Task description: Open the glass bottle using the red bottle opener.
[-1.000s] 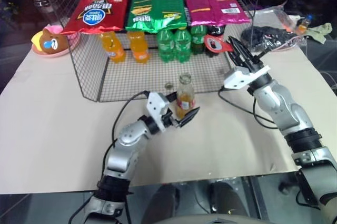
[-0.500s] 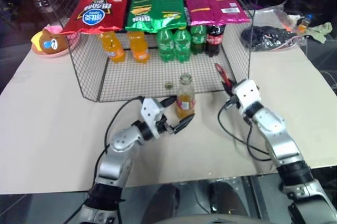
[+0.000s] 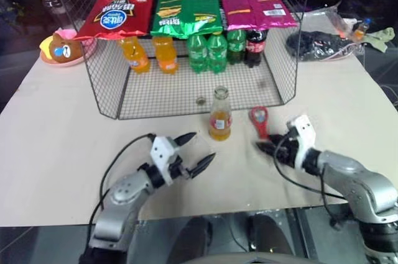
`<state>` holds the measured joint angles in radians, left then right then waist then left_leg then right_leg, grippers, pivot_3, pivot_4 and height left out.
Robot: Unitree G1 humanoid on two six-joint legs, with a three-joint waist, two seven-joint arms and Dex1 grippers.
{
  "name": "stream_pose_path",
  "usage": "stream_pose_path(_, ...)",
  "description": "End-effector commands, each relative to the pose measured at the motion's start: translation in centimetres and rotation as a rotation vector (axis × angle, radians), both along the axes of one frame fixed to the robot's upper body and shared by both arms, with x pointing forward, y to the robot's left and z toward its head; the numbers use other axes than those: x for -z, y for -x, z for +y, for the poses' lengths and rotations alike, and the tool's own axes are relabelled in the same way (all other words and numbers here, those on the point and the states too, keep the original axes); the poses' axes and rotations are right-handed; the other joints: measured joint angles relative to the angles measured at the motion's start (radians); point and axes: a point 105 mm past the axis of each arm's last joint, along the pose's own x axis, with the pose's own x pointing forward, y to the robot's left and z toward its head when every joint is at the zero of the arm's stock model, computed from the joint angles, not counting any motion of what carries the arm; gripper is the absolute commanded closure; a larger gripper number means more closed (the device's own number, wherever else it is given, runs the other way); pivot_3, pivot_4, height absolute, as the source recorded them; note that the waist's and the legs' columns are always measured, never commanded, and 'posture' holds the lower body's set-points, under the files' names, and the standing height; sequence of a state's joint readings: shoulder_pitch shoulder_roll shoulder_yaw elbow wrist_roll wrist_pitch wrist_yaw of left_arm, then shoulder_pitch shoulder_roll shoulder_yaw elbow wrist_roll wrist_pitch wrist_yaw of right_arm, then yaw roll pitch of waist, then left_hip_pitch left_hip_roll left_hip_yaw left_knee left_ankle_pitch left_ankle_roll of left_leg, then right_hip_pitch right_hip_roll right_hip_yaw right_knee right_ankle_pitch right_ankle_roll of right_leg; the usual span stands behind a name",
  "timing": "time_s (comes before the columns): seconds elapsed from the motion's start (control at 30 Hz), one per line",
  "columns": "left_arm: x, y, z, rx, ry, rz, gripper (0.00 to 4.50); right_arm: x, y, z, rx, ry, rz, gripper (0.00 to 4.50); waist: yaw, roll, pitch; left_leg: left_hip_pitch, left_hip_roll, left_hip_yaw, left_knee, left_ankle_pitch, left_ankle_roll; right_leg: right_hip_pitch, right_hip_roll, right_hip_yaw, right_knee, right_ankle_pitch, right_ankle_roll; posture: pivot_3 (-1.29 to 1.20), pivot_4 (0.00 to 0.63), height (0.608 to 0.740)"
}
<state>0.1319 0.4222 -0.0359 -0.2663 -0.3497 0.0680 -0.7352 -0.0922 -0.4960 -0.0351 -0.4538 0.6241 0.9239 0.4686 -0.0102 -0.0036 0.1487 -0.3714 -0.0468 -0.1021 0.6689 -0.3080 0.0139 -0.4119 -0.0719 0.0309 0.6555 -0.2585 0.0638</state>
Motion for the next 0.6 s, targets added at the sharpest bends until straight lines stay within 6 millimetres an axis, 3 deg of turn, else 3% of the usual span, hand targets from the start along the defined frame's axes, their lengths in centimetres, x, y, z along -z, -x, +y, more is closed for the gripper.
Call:
stream_pose_path(0.03,-1.4,0.6,1.3,-0.056,0.018,-0.028,0.00,-0.2,0.9,-1.9,0.026,0.002,0.038,0.14,0.000,0.000,0.000,0.000,0.000,0.000,0.000,0.000,0.000,0.000,0.000,0.000,0.000,0.000,0.000,0.00,0.150,0.740)
stream_pose_path(0.17,-1.0,1.3,3.8,-0.160,0.005,0.004,0.00,-0.1,0.8,-5.4,0.064,0.114,-0.082,0.06,0.006,-0.001,0.000,0.002,0.000,0.000,0.001,-0.002,0.004,0.003,0.000,-0.002,0.000,0.000,0.000,0.00,0.150,0.740)
stream_pose_path(0.33,0.0,2.8,6.7,-0.245,-0.059,0.051,0.00,-2.1,0.5,-7.9,0.110,0.081,-0.326,0.06,0.003,-0.002,0.000,0.002,0.000,0.000,0.001,-0.002,0.003,0.003,0.001,-0.002,0.000,0.000,0.000,0.00,0.150,0.740)
stream_pose_path(0.47,0.9,4.7,7.9,-0.256,-0.117,0.092,0.00,-1.7,1.9,-9.2,0.057,0.107,-0.403,0.06,-0.001,-0.002,0.000,0.003,0.001,0.000,0.000,-0.002,0.003,0.003,0.001,-0.001,0.001,0.000,0.000,0.00,0.150,0.740)
stream_pose_path(0.6,0.7,4.4,8.6,-0.308,-0.123,0.075,0.00,-1.0,2.6,-9.7,0.006,0.109,-0.409,0.06,0.000,-0.001,0.001,0.005,0.001,0.001,0.001,-0.002,0.004,0.005,0.001,0.000,0.001,0.000,0.000,0.00,0.150,0.740)
